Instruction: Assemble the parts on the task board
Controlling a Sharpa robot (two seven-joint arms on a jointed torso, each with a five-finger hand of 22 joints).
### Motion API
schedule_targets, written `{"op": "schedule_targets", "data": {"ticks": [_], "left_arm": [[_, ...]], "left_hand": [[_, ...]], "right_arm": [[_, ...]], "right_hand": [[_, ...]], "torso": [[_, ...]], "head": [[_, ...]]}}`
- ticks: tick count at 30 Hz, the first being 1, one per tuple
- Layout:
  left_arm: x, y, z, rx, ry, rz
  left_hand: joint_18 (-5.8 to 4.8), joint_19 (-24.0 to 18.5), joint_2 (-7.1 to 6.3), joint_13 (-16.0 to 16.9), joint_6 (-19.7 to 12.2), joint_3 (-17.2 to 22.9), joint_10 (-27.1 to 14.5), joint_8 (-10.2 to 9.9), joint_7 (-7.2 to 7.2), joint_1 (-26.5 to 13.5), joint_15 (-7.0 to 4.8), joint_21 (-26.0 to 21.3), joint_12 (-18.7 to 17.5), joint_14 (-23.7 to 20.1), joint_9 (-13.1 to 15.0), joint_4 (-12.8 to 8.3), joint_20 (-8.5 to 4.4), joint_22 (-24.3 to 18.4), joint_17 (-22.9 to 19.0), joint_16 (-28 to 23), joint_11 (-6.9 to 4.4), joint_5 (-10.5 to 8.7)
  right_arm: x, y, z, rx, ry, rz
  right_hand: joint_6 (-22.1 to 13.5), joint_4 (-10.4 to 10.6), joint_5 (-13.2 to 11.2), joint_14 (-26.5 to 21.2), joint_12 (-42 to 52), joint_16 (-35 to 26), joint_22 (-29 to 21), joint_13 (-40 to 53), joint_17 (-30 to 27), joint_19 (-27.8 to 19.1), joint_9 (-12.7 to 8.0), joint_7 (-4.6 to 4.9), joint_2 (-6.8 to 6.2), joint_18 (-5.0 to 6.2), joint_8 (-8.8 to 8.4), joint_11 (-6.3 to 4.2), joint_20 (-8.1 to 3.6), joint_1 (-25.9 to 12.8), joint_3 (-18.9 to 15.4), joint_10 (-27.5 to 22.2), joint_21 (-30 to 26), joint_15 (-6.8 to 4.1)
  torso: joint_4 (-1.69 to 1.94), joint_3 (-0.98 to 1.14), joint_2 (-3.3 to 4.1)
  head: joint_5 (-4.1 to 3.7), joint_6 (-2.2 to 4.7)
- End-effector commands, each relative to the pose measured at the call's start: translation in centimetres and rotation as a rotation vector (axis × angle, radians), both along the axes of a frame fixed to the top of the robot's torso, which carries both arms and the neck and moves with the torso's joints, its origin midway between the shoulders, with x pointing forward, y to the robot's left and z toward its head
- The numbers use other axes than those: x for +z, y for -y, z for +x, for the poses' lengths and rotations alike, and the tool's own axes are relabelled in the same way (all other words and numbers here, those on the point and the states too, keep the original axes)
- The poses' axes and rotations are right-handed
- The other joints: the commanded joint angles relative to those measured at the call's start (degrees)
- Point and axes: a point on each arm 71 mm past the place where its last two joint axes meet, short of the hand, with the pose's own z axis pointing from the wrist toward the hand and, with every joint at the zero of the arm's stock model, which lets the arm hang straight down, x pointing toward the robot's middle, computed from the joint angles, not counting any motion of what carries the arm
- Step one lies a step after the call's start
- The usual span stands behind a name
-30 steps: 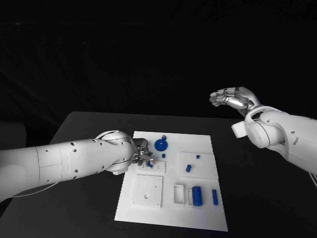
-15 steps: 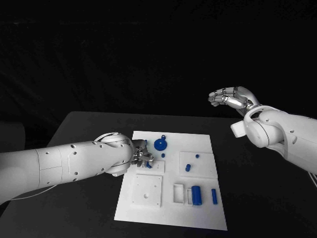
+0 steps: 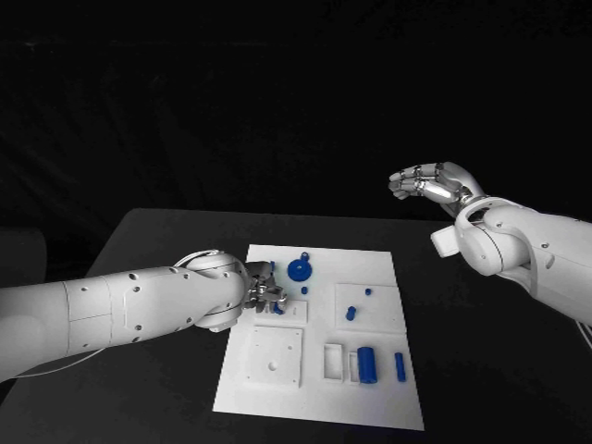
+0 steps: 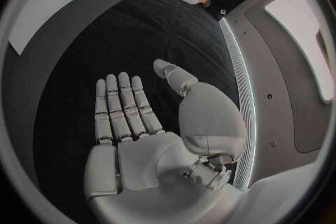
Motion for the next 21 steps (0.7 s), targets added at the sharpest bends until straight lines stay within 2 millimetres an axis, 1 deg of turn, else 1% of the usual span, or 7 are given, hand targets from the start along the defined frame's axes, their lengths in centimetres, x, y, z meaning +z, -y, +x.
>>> {"op": "schedule_targets", "data": {"ticks": [1,4,8,13,21], "left_arm": [[0.18,0.22,-0.21,-0.001,0.027,-0.024],[0.26,0.12,-0.27,0.007,0.041,-0.034],[0.33,0.01,-0.36,0.014,0.055,-0.045],[0.33,0.03,-0.57,0.024,0.072,-0.063],[0.52,0.02,-0.41,0.028,0.129,-0.064]], "left_hand": [[0.62,0.4,0.75,0.0,7.9,3.3,3.4,5.9,-6.13,0.0,-2.25,0.2,0.1,2.0,5.5,1.9,-5.97,1.0,-0.1,0.1,-3.71,0.16],[0.63,0.4,0.77,0.0,7.9,3.3,3.4,5.9,-6.13,0.0,-2.25,0.2,0.1,2.0,5.5,1.9,-5.97,1.0,-0.1,0.1,-3.71,0.16],[0.65,0.4,0.81,0.0,7.9,3.4,3.4,5.9,-6.13,0.0,-2.26,0.2,0.1,2.0,5.5,1.9,-5.98,1.0,-0.1,0.1,-3.72,0.15],[0.67,0.4,0.80,0.0,7.9,3.4,3.4,5.8,-6.11,-0.1,-2.28,0.3,0.0,2.0,5.5,1.9,-5.99,1.0,-0.1,0.0,-3.71,0.00],[0.71,0.5,0.73,-0.1,7.9,3.5,3.4,5.7,-6.10,-0.1,-2.33,0.3,0.0,2.0,5.5,1.9,-6.01,1.0,-0.2,0.0,-3.72,-0.11]], "right_arm": [[0.03,-0.08,-0.04,0.019,0.000,0.000],[0.03,-0.01,-0.03,0.017,0.000,0.000],[0.02,0.01,-0.02,0.018,-0.001,0.000],[0.01,0.04,-0.01,0.018,-0.001,0.000],[-0.01,0.19,0.00,0.015,-0.004,-0.001]], "right_hand": [[0.1,0.0,0.4,0.1,-0.4,0.2,0.1,-0.1,-0.1,-0.4,-0.1,0.61,0.43,-0.58,0.31,-0.07,0.05,-0.1,-0.5,0.5,-0.4,0.46],[0.2,0.0,0.5,0.1,-0.4,0.2,0.1,-0.2,-0.2,-0.4,-0.1,0.60,0.48,-0.58,0.33,-0.10,0.06,-0.1,-0.5,0.5,-0.4,0.47],[0.2,0.0,0.6,0.0,-0.4,0.2,0.2,-0.2,-0.3,-0.5,-0.1,0.61,0.52,-0.58,0.35,-0.13,0.06,-0.1,-0.5,0.6,-0.5,0.47],[0.2,0.0,0.8,0.0,-0.4,0.2,0.2,-0.4,-0.4,-0.5,-0.1,0.61,0.54,-0.58,0.36,-0.14,0.07,-0.2,-0.6,0.6,-0.6,0.47],[0.2,0.0,1.1,0.0,-0.5,0.3,0.3,-0.5,-0.6,-0.5,-0.2,0.62,0.61,-0.58,0.37,-0.16,0.09,-0.3,-0.7,0.7,-0.7,0.47]], "torso": [[-0.02,-0.07,0.01],[0.04,-0.10,0.00],[0.05,-0.05,-0.01],[0.10,-0.04,-0.02],[0.06,0.02,-0.02]], "head": [[-0.02,-0.02],[-0.12,-0.06],[-0.09,-0.09],[-0.22,-0.08],[-0.20,-0.15]]}}
